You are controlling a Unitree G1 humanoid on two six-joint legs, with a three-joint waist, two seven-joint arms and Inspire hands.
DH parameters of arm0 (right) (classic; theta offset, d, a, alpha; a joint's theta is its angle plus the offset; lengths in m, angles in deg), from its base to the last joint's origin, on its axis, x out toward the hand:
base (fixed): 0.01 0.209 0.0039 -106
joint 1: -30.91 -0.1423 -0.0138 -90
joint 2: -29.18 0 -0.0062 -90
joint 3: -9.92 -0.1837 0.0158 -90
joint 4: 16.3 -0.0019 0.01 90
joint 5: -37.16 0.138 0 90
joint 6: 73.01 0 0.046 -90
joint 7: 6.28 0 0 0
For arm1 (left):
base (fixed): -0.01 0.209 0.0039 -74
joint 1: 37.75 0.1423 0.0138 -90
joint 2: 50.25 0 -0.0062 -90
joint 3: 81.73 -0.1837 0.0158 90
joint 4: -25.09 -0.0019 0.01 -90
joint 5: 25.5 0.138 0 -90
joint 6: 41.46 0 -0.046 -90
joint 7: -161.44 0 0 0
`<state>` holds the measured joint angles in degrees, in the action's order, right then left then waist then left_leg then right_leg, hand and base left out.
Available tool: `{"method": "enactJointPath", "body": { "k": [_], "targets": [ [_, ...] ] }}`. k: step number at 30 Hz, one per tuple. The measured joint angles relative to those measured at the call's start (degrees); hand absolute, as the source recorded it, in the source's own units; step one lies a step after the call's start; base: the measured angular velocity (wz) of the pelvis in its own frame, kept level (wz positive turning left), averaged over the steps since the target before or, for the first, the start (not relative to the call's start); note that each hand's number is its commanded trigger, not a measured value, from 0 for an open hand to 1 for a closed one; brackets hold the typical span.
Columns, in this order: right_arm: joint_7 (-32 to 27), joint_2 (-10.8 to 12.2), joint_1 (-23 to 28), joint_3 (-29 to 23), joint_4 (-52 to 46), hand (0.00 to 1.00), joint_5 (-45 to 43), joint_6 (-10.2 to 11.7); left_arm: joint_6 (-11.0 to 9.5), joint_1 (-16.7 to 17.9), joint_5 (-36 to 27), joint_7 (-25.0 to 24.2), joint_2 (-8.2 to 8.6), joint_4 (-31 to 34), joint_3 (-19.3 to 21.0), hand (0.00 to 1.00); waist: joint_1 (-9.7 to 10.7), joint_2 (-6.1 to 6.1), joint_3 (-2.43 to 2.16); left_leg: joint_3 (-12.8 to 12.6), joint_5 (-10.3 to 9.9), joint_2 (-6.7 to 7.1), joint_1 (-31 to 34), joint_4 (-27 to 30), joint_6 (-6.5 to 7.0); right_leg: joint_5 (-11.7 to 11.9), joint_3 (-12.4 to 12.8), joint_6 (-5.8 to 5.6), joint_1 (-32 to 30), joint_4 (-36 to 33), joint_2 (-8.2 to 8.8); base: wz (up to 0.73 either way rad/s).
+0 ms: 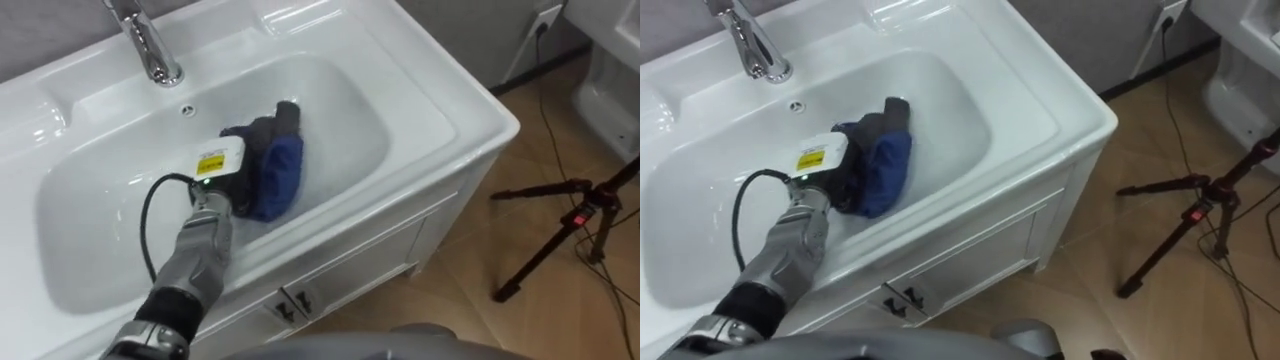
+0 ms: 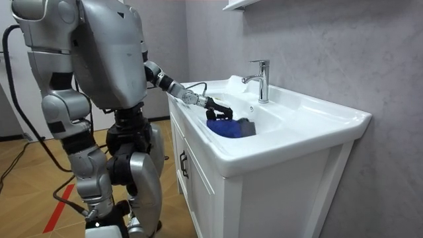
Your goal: Wipe basin
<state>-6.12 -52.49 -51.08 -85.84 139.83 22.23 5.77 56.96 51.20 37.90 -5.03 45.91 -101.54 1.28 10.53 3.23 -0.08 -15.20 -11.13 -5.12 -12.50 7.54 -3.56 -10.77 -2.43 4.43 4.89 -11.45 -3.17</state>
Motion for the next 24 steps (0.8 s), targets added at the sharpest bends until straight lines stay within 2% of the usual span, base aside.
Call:
{"method": "enactJointPath", "body": {
  "k": [1,3,6,7,9,13,16,17,18,21,24],
  "targets": [
    [-0.04,-0.19,0.02,-0.16,-0.17,0.00,0.08,0.06,0.04,0.67,0.51,0.11,-0.73,0.05,0.77,1.00,-0.15,0.28,-0.17,0.15,0.00,-0.04,0.09,0.00,0.00,0.01,-0.14,0.03,0.01,0.08,-0.03,0.07],
    [-0.11,-1.59,0.02,-0.05,-0.17,0.00,1.03,0.31,0.71,2.80,1.94,0.89,-3.26,0.52,2.61,1.00,-1.72,0.77,-0.24,0.41,0.00,-0.13,0.28,0.01,-0.01,0.05,-0.34,0.14,-0.05,0.20,-0.03,0.04],
    [-0.48,-2.94,-0.44,-0.19,-0.19,0.00,1.07,0.73,0.71,5.42,2.12,1.70,-4.77,3.13,4.06,1.00,-3.54,1.46,-0.54,0.78,0.00,-0.08,0.98,-0.05,0.00,0.06,-1.79,0.15,-0.03,0.81,0.18,0.18],
    [-0.47,-3.09,-0.60,-0.31,-0.19,0.00,0.94,1.04,0.69,5.99,2.10,1.84,-4.93,3.95,4.55,1.00,-3.76,1.47,-0.55,1.16,0.00,-0.09,1.04,-0.09,0.00,0.05,-2.10,0.14,0.01,0.84,0.20,0.24],
    [-0.59,-3.91,-1.22,-0.65,-0.17,0.00,1.14,2.04,0.62,6.51,2.00,2.38,-5.00,5.30,6.07,1.00,-5.60,1.48,-0.53,2.06,0.00,-0.12,1.12,-0.09,0.00,0.05,-2.86,0.15,0.21,0.91,0.24,0.18],
    [-0.69,-4.48,-2.30,-0.85,-0.49,0.00,2.31,3.18,0.13,6.65,2.21,2.54,-5.04,6.54,6.84,1.00,-6.60,1.55,-0.51,3.44,0.00,-0.16,1.18,-0.09,0.00,0.00,-3.91,0.25,0.65,1.02,0.27,0.12],
    [-0.76,-4.69,-1.92,-2.40,-1.23,0.00,3.51,3.16,-0.06,9.09,2.42,3.14,-5.49,10.17,7.80,1.00,-8.13,1.74,-0.61,5.29,0.01,-0.15,1.61,0.17,-0.01,0.10,-4.26,0.47,0.64,1.50,0.23,0.05],
    [-0.79,-4.81,-1.56,-2.48,-1.28,0.00,3.44,3.18,-0.06,10.12,2.49,3.47,-5.49,11.60,8.26,1.00,-8.37,1.98,-0.81,6.10,0.02,-0.17,1.84,0.17,-0.02,0.13,-4.79,0.51,0.66,1.63,0.20,0.16],
    [-0.79,-4.99,-0.99,-2.48,-1.26,0.00,3.45,3.19,-0.11,10.90,2.69,3.55,-5.49,12.92,8.52,1.00,-9.31,2.20,-0.94,6.13,0.03,-0.24,1.88,0.17,-0.02,0.14,-4.93,0.54,0.65,1.63,0.18,0.11],
    [-0.78,-5.85,0.31,-3.50,-1.20,0.00,3.33,3.53,-0.31,13.99,4.36,4.47,-5.50,16.71,9.23,1.00,-11.62,2.40,-0.99,6.19,0.09,-0.37,1.97,0.24,-0.09,0.02,-4.89,0.83,0.61,1.64,0.09,-0.03],
    [-0.75,-6.46,0.79,-4.68,-1.30,0.00,3.31,3.70,-1.23,16.36,4.14,7.19,-5.51,19.49,11.41,1.00,-12.50,2.58,-1.15,7.51,0.16,-0.41,2.81,0.43,-0.17,-0.23,-5.67,1.10,0.13,1.60,0.10,0.11]
  ]
}}
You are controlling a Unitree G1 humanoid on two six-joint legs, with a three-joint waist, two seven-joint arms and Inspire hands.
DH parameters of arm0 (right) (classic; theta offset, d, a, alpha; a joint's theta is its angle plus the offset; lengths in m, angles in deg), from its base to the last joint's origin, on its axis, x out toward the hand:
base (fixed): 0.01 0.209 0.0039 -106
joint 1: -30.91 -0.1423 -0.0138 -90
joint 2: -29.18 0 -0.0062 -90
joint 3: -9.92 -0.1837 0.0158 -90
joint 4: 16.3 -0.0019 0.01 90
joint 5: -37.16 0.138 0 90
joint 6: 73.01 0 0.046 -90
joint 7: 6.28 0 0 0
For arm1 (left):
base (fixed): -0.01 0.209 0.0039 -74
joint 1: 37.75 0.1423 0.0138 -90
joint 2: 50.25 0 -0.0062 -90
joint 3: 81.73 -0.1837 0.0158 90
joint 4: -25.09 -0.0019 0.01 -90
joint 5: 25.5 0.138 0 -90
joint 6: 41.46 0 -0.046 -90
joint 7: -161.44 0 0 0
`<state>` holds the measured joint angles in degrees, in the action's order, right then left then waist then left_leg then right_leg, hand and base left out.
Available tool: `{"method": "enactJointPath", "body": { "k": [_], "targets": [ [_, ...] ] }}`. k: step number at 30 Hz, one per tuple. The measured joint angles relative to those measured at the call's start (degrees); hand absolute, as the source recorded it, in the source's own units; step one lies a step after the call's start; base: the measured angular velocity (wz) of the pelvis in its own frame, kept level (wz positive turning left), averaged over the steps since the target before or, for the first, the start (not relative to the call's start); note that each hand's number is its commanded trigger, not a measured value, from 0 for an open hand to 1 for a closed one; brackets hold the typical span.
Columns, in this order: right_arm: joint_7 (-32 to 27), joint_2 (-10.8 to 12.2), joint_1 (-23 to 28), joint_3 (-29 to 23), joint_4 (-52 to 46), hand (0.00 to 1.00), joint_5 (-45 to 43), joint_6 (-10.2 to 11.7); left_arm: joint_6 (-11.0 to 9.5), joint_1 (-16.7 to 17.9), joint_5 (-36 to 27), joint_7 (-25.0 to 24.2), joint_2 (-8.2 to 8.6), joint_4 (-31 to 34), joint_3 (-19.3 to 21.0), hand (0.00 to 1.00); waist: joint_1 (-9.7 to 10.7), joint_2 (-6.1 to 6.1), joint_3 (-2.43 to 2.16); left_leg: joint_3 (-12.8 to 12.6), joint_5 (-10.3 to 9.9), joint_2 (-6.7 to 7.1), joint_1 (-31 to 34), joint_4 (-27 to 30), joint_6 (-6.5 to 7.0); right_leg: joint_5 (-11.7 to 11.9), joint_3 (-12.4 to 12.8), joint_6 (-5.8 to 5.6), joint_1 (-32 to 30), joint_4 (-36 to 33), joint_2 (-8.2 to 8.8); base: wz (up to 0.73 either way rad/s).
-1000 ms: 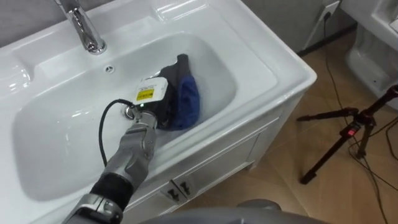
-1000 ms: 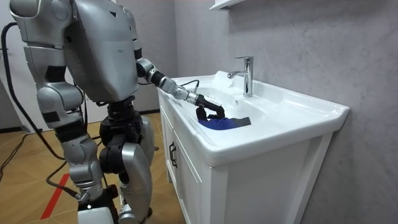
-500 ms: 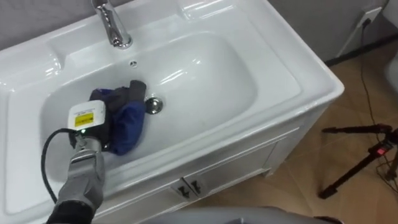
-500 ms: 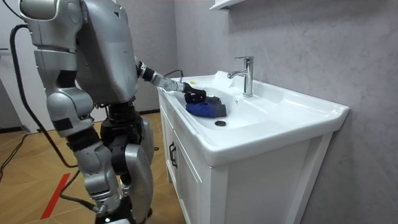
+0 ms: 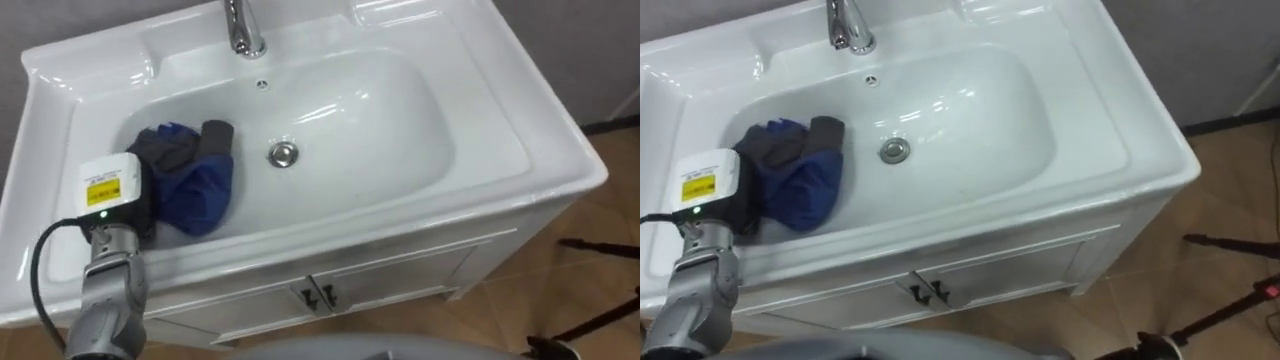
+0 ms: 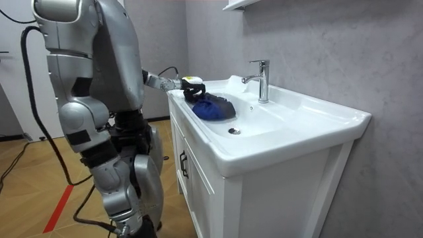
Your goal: Wipe basin
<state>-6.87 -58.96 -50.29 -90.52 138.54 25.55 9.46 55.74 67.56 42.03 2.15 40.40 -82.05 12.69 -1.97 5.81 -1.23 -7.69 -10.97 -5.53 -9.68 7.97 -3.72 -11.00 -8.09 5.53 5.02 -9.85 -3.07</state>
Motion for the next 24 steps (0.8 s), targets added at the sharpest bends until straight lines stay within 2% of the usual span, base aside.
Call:
{"method": "enactJointPath", "body": {
  "k": [7,10,13,14,15,18,22,24],
  "targets": [
    [0.05,-0.09,-0.73,-0.10,-0.69,0.00,0.14,0.84,-0.83,0.15,-3.21,1.23,-0.21,0.74,2.75,1.00,-0.26,-0.05,0.05,2.76,0.06,-0.12,1.36,1.26,-0.02,-0.42,-1.38,0.69,-0.09,0.02,-0.07,0.10],
    [-0.20,0.08,-0.69,0.15,-0.73,0.00,2.54,1.90,-1.53,0.05,-4.32,1.23,-0.23,2.85,4.01,1.00,-1.56,-0.30,0.20,3.60,0.06,-0.19,1.64,1.70,-0.02,-0.53,-1.51,0.85,0.00,0.02,-0.15,0.02],
    [-0.11,0.43,-0.78,0.74,-0.54,0.00,3.86,3.40,-1.52,-0.29,-3.94,1.21,-0.23,4.95,8.46,1.00,-2.55,-0.53,0.42,4.92,0.04,-0.29,2.19,1.69,-0.04,-0.52,-2.98,0.86,0.08,0.14,-0.09,0.26],
    [-0.13,0.40,-0.77,1.94,-0.48,0.00,4.61,3.96,-1.49,-0.41,-4.02,1.23,-0.31,6.13,10.52,1.00,-2.98,-0.62,0.68,4.91,0.04,-0.34,2.29,1.59,-0.04,-0.52,-3.43,0.86,0.23,0.14,-0.05,0.36],
    [-0.07,0.56,-1.00,2.62,-0.43,0.00,4.65,4.51,-1.44,-0.48,-4.09,1.25,-0.38,8.00,12.37,1.00,-3.20,-0.59,1.19,5.05,0.03,-0.34,2.41,1.72,-0.05,-0.52,-4.22,0.86,0.51,0.23,0.05,0.37],
    [0.12,0.98,-1.90,2.66,0.92,0.00,4.70,5.87,-2.14,-1.30,-3.78,1.40,-0.42,13.12,15.09,1.00,-3.15,-1.00,1.66,6.53,0.03,0.14,4.14,2.64,-0.07,-0.55,-6.36,0.73,-0.08,0.93,0.52,0.49],
    [0.15,0.95,-3.12,4.33,1.99,0.00,6.60,6.75,-2.65,-1.26,-2.97,2.58,-0.42,16.94,15.12,1.00,-3.21,-1.05,1.67,6.72,0.04,0.39,4.27,2.84,-0.08,-0.54,-7.05,0.37,0.46,1.31,0.77,0.18],
    [0.70,1.22,-3.16,4.99,2.63,0.00,8.06,7.59,-3.91,-1.30,-3.32,3.64,-0.42,20.08,14.87,1.00,-2.73,-1.04,1.66,6.91,0.04,0.53,4.39,2.95,-0.08,-0.44,-7.64,0.20,0.66,1.41,0.97,0.11]
  ]
}}
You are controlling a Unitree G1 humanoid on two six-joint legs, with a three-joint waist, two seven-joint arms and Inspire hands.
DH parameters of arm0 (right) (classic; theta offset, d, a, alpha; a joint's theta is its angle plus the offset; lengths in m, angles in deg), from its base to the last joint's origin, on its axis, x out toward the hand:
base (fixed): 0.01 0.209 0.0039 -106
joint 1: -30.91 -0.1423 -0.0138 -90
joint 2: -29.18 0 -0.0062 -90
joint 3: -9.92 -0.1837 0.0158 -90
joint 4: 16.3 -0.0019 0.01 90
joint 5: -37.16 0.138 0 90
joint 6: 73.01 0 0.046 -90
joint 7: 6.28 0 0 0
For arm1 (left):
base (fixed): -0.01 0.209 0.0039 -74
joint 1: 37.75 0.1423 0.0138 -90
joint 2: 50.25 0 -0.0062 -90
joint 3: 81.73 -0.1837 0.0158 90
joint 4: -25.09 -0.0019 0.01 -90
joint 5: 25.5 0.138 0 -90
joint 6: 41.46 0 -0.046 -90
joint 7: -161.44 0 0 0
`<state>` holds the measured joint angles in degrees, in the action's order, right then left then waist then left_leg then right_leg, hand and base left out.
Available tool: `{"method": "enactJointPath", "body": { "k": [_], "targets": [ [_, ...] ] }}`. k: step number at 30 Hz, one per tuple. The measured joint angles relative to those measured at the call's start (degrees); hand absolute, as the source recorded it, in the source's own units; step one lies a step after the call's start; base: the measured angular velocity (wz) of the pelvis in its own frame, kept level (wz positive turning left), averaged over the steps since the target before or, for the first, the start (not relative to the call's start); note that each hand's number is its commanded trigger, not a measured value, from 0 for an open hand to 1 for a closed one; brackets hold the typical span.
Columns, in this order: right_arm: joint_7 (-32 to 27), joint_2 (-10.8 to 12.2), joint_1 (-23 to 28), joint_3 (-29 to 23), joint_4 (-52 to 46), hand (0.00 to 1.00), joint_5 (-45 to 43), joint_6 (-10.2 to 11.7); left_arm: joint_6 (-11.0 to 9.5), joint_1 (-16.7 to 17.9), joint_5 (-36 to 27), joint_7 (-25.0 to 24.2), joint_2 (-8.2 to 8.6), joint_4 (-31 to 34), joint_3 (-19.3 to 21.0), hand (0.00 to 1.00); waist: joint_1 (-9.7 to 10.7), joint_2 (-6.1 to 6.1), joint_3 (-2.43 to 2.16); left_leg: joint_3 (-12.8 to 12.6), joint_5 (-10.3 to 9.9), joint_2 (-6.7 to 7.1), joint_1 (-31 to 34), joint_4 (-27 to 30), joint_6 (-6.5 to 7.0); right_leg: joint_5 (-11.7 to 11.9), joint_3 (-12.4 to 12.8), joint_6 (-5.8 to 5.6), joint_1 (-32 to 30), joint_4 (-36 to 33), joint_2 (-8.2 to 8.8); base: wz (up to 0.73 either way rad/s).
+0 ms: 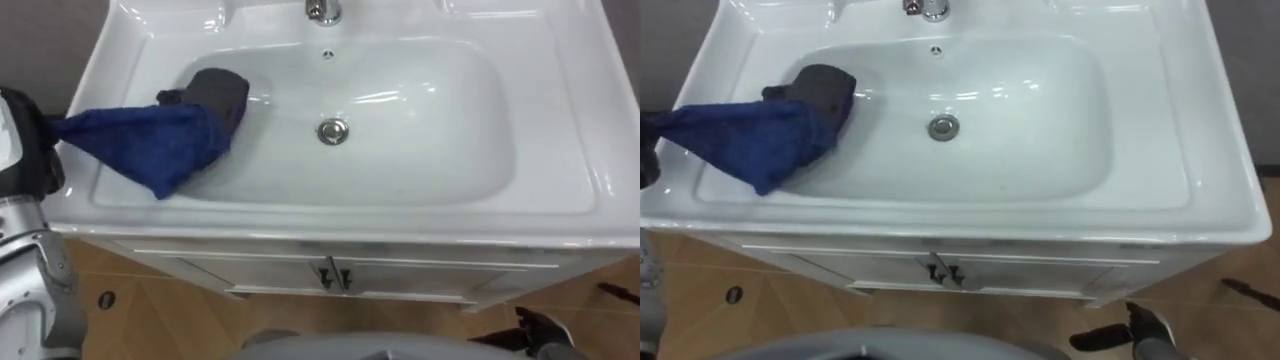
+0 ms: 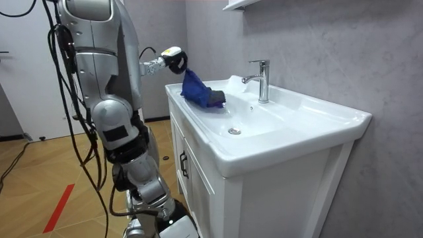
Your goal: Wipe basin
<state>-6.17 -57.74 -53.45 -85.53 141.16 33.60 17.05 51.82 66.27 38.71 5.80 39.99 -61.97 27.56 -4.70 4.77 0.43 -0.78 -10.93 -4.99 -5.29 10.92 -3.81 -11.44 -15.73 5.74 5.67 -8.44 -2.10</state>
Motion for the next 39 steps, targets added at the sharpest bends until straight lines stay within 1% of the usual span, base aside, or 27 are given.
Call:
{"method": "enactJointPath", "body": {
  "k": [1,3,4,5,7,9,12,14,17,19,21,23,25,28,30,32,33,35,36,38,39],
  "targets": [
    [0.07,0.01,0.02,0.31,0.20,0.00,0.45,0.12,-0.41,-0.02,-0.07,0.41,0.00,0.58,-0.10,1.00,0.11,0.06,-0.02,0.00,0.00,0.03,0.00,0.00,0.00,0.01,-0.09,-0.02,0.06,-0.01,0.05,0.04],
    [0.37,0.03,-0.01,1.86,1.39,0.00,1.57,0.73,-1.92,-0.09,-0.55,1.75,0.00,2.09,-0.33,1.00,0.12,0.34,-0.20,0.00,0.00,0.08,-0.04,-0.04,0.00,0.04,-0.10,-0.08,0.30,-0.12,0.14,-0.02],
    [0.61,0.07,0.05,2.02,1.49,0.00,1.55,0.86,-2.25,-0.11,-0.59,1.92,0.00,2.32,-0.34,1.00,0.26,0.37,-0.22,0.00,0.00,0.08,-0.08,-0.05,0.00,0.05,-0.07,-0.08,0.30,-0.14,0.14,-0.03],
    [0.99,0.20,0.03,2.05,1.80,0.00,1.55,1.20,-2.72,-0.37,-0.59,2.25,0.00,2.37,-0.38,1.00,0.88,0.38,-0.23,-0.02,0.00,0.07,-0.08,-0.03,0.00,0.04,-0.08,-0.08,0.30,-0.18,0.14,0.00],
    [1.35,0.30,0.03,2.05,1.88,0.00,1.91,1.48,-3.17,-1.07,-0.63,2.30,0.00,2.37,-0.40,1.00,1.34,0.40,-0.23,-0.01,0.00,0.04,-0.07,-0.03,0.00,0.05,-0.09,-0.08,0.29,-0.17,0.10,0.00],
    [1.32,0.37,0.17,2.05,2.10,0.00,3.33,1.79,-3.53,-2.67,-0.63,2.34,0.00,2.39,-0.42,1.00,1.48,0.45,-0.22,-0.01,0.00,0.02,-0.07,-0.04,0.00,0.05,-0.04,-0.07,0.28,-0.17,0.09,0.00],
    [1.33,0.49,0.83,1.99,1.90,0.00,3.31,1.90,-4.05,-4.52,-0.62,2.70,-0.02,3.64,-0.27,1.00,1.43,0.45,-0.21,-0.02,-0.01,0.03,-0.17,-0.10,0.00,0.05,0.03,-0.08,0.30,-0.21,0.12,0.00],
    [1.34,0.64,1.05,1.86,1.90,0.00,3.21,1.94,-4.53,-4.96,-0.62,3.42,-0.02,5.01,0.20,1.00,1.48,0.43,-0.20,-0.05,-0.01,0.03,-0.27,-0.13,0.00,0.05,0.14,-0.08,0.35,-0.20,0.10,-0.03],
    [1.39,0.65,1.59,1.84,1.90,0.00,3.11,2.60,-5.71,-5.45,-0.97,5.14,-0.04,7.17,0.93,1.00,1.36,0.37,-0.16,-0.07,-0.01,0.03,-0.41,-0.26,0.00,0.05,0.34,-0.08,0.27,-0.18,0.05,-0.02],
    [1.69,0.64,1.86,1.96,1.90,0.00,3.32,3.19,-6.43,-5.48,-1.83,5.88,-0.04,8.40,1.08,1.00,1.09,0.35,-0.15,-0.31,-0.01,0.03,-0.58,-0.27,0.00,0.05,0.89,-0.08,0.07,-0.18,0.00,-0.12],
    [2.00,0.67,2.11,2.00,1.91,0.00,3.44,3.79,-7.92,-5.48,-2.91,6.88,-0.04,9.35,1.59,1.00,0.71,0.28,-0.14,-0.60,0.00,0.02,-1.36,-0.71,0.00,0.02,1.50,-0.11,0.24,-0.11,-0.06,-0.13],
    [2.06,0.74,2.26,2.09,1.90,0.00,3.61,4.09,-8.54,-5.59,-2.89,7.13,-0.05,10.42,2.19,1.00,0.77,0.28,-0.18,-0.61,0.00,0.02,-1.47,-0.96,0.00,0.01,1.61,-0.13,0.24,-0.08,-0.08,-0.03],
    [2.07,0.75,2.37,2.31,1.81,0.00,4.02,4.19,-8.73,-5.67,-3.00,7.74,-0.05,11.85,2.46,1.00,0.89,0.26,-0.19,-0.62,0.00,0.02,-1.44,-1.26,0.00,0.02,1.48,-0.13,0.31,-0.20,-0.07,0.00],
    [1.99,0.74,2.47,3.07,1.81,0.00,4.30,4.41,-9.63,-6.19,-4.09,9.58,-0.16,12.91,2.56,1.00,1.15,0.22,-0.18,-0.78,0.00,0.03,-1.57,-1.33,0.00,0.04,1.46,-0.16,0.48,-0.21,-0.02,0.00],
    [1.94,0.90,2.52,3.04,1.85,0.00,4.12,4.87,-10.48,-7.35,-4.02,10.46,-0.50,12.90,3.01,1.00,1.03,0.19,-0.01,-0.78,-0.01,0.02,-2.32,-1.50,0.01,0.02,1.41,-0.17,1.28,0.02,-0.06,0.00],
    [1.83,0.97,2.84,2.91,1.87,0.00,3.52,4.89,-10.97,-8.46,-3.85,11.46,-1.17,12.90,4.24,1.00,1.12,0.25,-0.04,-0.78,-0.01,0.03,-2.39,-1.42,0.01,0.03,1.56,-0.19,1.21,0.48,-0.09,0.00],
    [1.71,0.94,2.89,2.79,1.76,0.00,3.28,4.88,-10.94,-9.50,-3.85,12.04,-1.66,12.90,5.05,1.00,1.08,0.42,-0.11,-0.79,-0.01,0.04,-2.38,-1.41,0.01,0.05,1.56,-0.22,1.22,0.59,-0.10,0.00],
    [1.48,0.85,3.28,1.92,1.83,0.00,3.25,4.80,-10.71,-10.48,-3.90,13.84,-2.33,12.91,6.15,1.00,1.10,0.79,-0.32,-0.79,-0.01,0.09,-2.44,-1.42,0.01,0.05,1.64,-0.22,1.26,0.68,-0.08,0.00],
    [1.37,0.78,3.45,1.74,1.87,0.00,3.24,4.80,-10.61,-11.14,-3.88,14.54,-3.17,12.91,6.69,1.00,1.21,1.02,-0.33,-0.76,-0.01,0.09,-2.49,-1.41,0.01,0.04,1.66,-0.23,1.30,0.71,-0.08,0.00],
    [1.40,0.50,3.50,1.67,2.18,0.00,3.23,4.76,-10.38,-11.85,-3.89,15.58,-4.34,12.95,7.50,1.00,1.20,1.32,-0.23,-0.75,-0.01,0.09,-2.47,-1.41,0.01,0.04,1.66,-0.22,1.29,0.72,-0.09,0.00],
    [1.41,0.27,3.58,1.64,2.45,0.00,3.19,4.74,-9.87,-11.90,-3.89,16.03,-4.97,12.96,7.67,1.00,1.22,1.59,-0.24,-0.74,-0.01,0.10,-2.48,-1.41,0.01,0.04,1.69,-0.23,1.30,0.71,-0.09,0.00]
  ]
}}
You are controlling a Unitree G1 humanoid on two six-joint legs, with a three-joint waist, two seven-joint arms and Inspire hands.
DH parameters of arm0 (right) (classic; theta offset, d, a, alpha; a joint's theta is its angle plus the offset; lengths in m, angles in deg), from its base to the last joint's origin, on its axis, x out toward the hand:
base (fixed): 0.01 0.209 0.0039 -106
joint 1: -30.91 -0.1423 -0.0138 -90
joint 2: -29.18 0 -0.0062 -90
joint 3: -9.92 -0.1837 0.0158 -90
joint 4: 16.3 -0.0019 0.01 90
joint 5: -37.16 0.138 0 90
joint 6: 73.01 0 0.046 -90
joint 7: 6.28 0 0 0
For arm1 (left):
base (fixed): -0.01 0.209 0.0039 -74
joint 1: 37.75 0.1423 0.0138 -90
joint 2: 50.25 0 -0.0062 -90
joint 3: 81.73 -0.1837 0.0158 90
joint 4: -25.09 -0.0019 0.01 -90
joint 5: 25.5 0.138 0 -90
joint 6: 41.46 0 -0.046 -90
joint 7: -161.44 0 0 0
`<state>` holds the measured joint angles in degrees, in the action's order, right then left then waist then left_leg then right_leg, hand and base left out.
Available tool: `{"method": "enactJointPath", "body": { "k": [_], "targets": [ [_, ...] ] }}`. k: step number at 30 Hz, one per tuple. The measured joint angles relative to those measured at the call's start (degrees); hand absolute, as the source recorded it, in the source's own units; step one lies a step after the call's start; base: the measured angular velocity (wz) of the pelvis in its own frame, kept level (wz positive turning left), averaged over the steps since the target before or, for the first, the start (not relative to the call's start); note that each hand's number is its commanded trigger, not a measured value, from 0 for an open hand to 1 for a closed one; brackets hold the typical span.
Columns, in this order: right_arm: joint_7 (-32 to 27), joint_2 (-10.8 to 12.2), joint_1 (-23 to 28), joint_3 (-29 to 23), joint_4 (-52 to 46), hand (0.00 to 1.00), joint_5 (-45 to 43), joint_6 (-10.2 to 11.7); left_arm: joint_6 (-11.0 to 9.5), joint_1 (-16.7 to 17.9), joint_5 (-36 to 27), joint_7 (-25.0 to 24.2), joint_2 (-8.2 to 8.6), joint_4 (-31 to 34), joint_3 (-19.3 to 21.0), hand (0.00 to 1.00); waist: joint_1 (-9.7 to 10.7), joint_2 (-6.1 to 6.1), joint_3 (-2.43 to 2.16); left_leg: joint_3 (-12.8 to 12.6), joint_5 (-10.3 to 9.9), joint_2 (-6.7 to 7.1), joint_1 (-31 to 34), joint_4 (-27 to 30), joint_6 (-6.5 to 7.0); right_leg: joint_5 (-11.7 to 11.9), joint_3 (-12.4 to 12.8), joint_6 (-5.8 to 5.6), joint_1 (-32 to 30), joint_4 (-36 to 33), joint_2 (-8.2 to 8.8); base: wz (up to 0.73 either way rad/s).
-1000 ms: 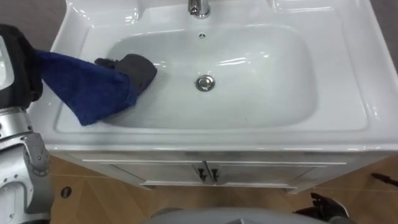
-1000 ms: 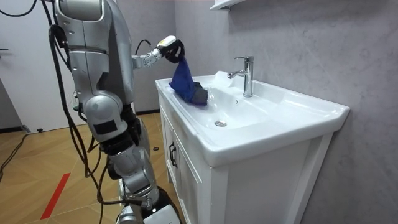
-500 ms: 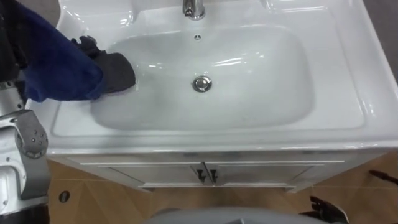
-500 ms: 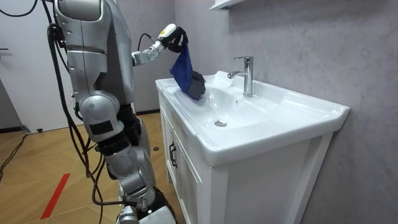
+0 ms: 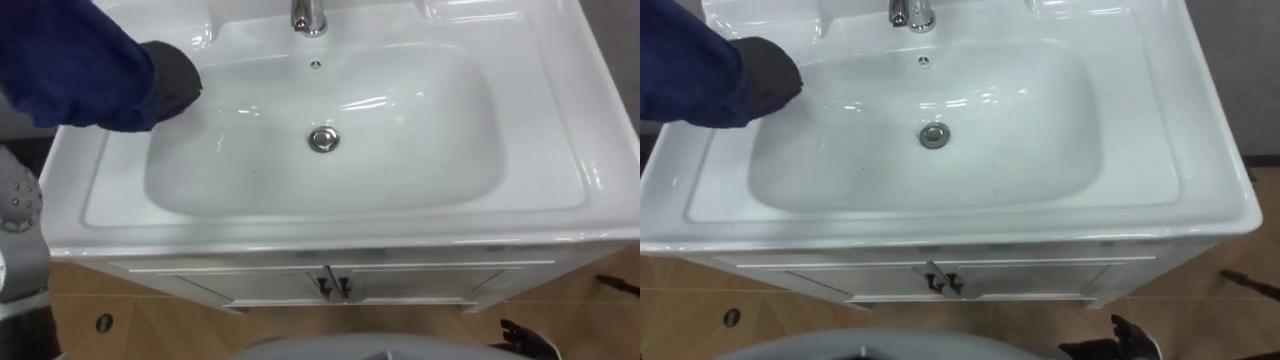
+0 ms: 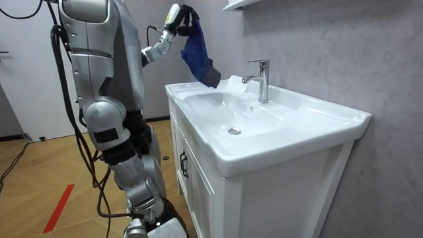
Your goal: Wipe basin
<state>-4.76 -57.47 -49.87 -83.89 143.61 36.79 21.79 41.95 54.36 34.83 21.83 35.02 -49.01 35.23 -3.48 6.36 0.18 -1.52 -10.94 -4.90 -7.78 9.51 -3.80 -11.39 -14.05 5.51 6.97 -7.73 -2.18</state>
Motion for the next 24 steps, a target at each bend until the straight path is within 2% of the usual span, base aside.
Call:
{"method": "enactJointPath", "body": {
  "k": [4,5,6,13,21,24],
  "targets": [
    [0.57,-0.55,0.02,-0.33,0.69,0.00,-0.48,-0.04,0.02,-0.04,-0.02,0.07,-1.08,0.79,0.64,1.00,-0.03,0.40,-0.09,0.00,0.00,0.00,-0.18,0.00,0.00,0.00,0.49,0.00,0.04,-0.08,-0.04,-0.06],
    [0.70,-0.74,0.00,-0.31,0.92,0.00,-0.73,-0.03,-0.06,-0.05,-0.04,0.12,-1.22,1.27,1.15,1.00,-0.06,0.42,-0.04,0.01,0.00,0.00,-0.44,-0.01,0.00,0.00,0.82,0.00,0.31,-0.12,-0.07,-0.15],
    [0.72,-0.86,-0.01,-0.31,1.24,0.00,-1.24,-0.02,-0.10,-0.05,-0.08,0.23,-1.32,1.53,1.58,1.00,-0.11,0.05,0.25,0.04,0.00,0.00,-0.74,-0.01,0.00,0.00,1.17,0.00,0.50,-0.13,-0.08,-0.15],
    [0.45,-0.86,0.28,-0.24,1.77,0.00,-1.15,-0.02,-0.50,-3.32,-0.08,0.66,-1.53,2.24,2.09,1.00,-0.29,-0.13,0.46,0.03,0.00,0.15,-0.94,-0.08,0.00,-0.05,1.44,-0.09,0.69,-0.19,0.04,-0.02],
    [0.54,-0.80,1.65,-0.24,1.83,0.00,-3.48,-0.80,-0.41,-3.83,-0.12,-1.17,-1.54,2.24,2.20,1.00,-1.51,-0.79,0.04,-0.04,0.00,0.18,-1.01,-0.05,0.01,-0.10,1.40,-0.17,0.82,-0.29,0.10,0.00],
    [0.51,-0.70,1.48,-0.18,1.76,0.00,-3.78,-1.22,-0.10,-3.78,-0.20,-2.00,-1.53,2.23,2.19,1.00,-1.51,-1.24,0.11,-0.05,0.00,0.19,-0.94,-0.08,0.01,-0.10,1.24,-0.18,0.93,-0.31,0.14,0.00]
  ]
}}
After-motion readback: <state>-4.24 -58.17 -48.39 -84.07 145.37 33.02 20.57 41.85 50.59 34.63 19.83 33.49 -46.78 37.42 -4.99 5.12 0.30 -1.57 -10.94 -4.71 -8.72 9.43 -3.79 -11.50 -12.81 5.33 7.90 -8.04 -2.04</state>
